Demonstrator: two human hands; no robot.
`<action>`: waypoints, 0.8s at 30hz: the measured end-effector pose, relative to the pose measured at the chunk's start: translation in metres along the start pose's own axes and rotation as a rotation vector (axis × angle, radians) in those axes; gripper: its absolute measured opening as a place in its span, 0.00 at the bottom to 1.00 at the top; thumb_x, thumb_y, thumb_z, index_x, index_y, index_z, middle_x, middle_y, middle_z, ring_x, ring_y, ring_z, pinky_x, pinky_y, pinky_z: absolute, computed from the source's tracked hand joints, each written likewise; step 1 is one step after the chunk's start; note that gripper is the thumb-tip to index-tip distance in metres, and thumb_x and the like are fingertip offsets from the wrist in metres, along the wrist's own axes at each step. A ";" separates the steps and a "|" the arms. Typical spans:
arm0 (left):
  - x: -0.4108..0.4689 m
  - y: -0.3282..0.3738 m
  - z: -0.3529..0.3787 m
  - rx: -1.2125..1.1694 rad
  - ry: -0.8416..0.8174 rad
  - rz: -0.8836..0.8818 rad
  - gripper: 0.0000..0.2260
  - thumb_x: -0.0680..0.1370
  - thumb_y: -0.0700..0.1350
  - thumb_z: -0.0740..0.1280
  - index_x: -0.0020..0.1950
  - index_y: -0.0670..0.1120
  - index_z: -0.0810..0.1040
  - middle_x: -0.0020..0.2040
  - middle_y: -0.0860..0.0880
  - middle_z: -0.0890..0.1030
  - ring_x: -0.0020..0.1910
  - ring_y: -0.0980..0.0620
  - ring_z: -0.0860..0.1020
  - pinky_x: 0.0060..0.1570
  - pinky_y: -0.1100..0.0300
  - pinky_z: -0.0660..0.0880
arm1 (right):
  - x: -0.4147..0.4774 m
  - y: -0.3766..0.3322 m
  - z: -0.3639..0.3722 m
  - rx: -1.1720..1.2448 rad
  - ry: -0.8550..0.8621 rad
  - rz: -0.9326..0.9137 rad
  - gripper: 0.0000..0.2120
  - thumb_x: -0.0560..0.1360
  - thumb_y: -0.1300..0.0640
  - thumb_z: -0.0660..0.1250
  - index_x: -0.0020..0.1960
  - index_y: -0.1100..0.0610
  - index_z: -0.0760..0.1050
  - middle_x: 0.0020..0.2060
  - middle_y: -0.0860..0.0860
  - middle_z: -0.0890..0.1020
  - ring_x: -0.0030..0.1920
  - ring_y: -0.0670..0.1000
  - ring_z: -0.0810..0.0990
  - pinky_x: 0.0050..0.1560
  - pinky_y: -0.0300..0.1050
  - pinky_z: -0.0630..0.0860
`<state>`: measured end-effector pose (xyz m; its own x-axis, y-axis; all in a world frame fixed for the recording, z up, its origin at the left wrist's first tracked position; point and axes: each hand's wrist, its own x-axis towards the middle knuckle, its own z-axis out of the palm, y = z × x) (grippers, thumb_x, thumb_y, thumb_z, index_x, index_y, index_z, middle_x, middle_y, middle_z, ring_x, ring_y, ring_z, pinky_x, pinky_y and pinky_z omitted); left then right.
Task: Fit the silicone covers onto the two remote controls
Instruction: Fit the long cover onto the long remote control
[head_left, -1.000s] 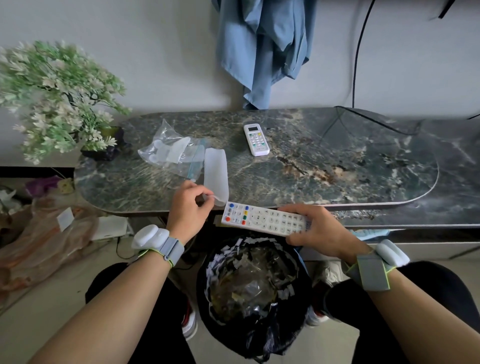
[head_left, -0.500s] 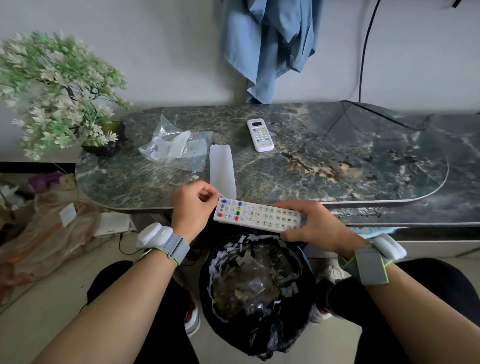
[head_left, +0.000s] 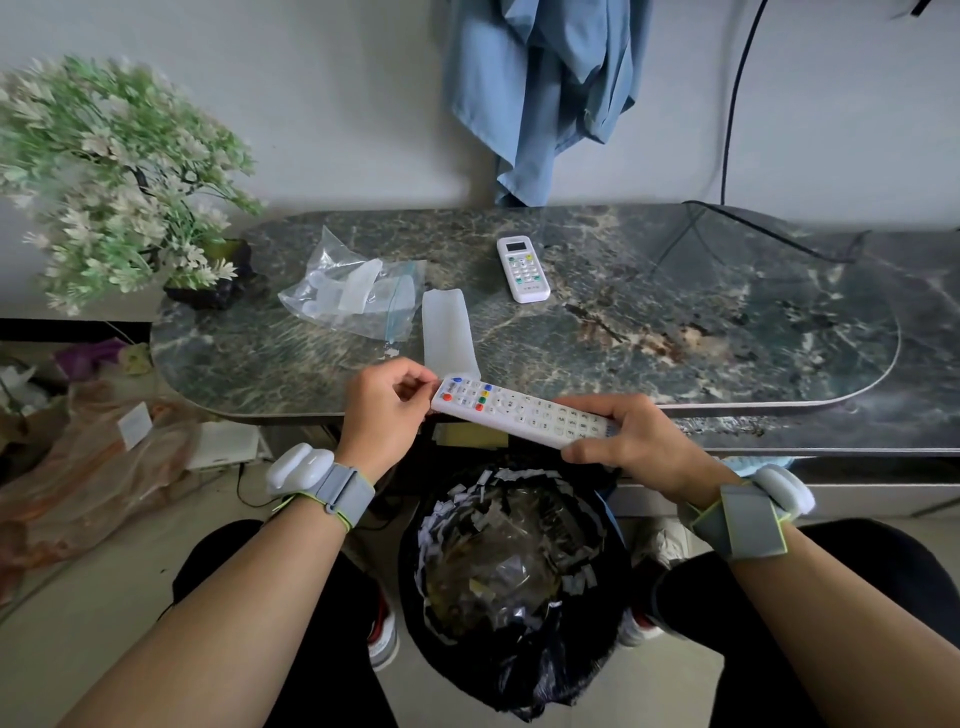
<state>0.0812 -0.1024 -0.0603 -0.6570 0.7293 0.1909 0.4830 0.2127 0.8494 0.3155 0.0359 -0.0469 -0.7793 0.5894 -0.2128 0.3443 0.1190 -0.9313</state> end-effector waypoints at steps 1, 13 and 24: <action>0.000 0.000 0.000 0.002 -0.004 -0.002 0.05 0.73 0.34 0.70 0.40 0.44 0.81 0.36 0.44 0.83 0.31 0.51 0.80 0.31 0.61 0.78 | -0.001 0.000 0.001 -0.013 0.009 -0.011 0.21 0.66 0.66 0.77 0.58 0.54 0.80 0.47 0.51 0.84 0.38 0.42 0.81 0.37 0.34 0.76; -0.008 0.008 0.008 0.047 -0.004 0.038 0.03 0.73 0.35 0.70 0.40 0.41 0.80 0.33 0.48 0.80 0.33 0.47 0.80 0.37 0.57 0.77 | -0.008 -0.005 0.024 -0.089 0.308 -0.079 0.23 0.66 0.54 0.79 0.60 0.55 0.80 0.47 0.44 0.83 0.45 0.39 0.82 0.44 0.33 0.78; -0.015 0.018 0.013 0.033 -0.014 0.092 0.04 0.73 0.35 0.70 0.41 0.42 0.80 0.33 0.52 0.80 0.33 0.51 0.79 0.38 0.64 0.76 | -0.008 -0.004 0.046 -0.256 0.400 -0.170 0.26 0.68 0.49 0.77 0.64 0.53 0.77 0.48 0.44 0.82 0.47 0.44 0.80 0.46 0.40 0.79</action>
<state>0.1071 -0.1015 -0.0546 -0.6010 0.7555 0.2608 0.5602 0.1654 0.8116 0.2959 -0.0063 -0.0552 -0.5912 0.7987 0.1119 0.3863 0.4023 -0.8300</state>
